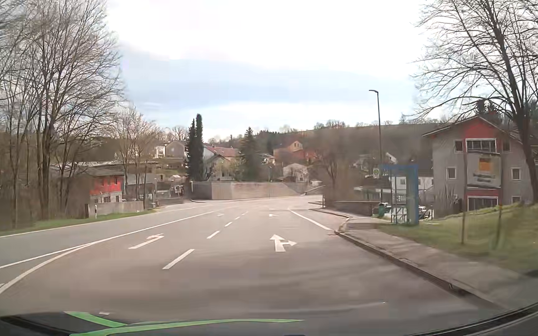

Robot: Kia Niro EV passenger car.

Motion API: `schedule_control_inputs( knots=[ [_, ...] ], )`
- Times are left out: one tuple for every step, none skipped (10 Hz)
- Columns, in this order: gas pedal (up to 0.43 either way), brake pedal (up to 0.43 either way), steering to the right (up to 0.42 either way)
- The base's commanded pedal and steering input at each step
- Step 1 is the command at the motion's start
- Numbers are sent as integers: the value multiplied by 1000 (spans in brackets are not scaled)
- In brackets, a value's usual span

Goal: Follow the waypoints while adhering to traffic rules and regulations

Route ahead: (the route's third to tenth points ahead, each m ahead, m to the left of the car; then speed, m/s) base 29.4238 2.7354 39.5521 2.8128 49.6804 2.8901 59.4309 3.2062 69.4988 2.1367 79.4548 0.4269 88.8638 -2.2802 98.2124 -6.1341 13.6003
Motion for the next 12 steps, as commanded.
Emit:
schedule_control_inputs(
  knots=[
    [0, 201, 1],
    [0, 207, 1],
    [0, 213, 1],
    [0, 220, 1],
    [0, 220, 1],
    [0, 213, 1],
    [0, 207, 1],
    [0, 201, 1],
    [0, 183, 1],
    [0, 152, 1],
    [0, 134, 1],
    [0, 116, 1]
  ],
)
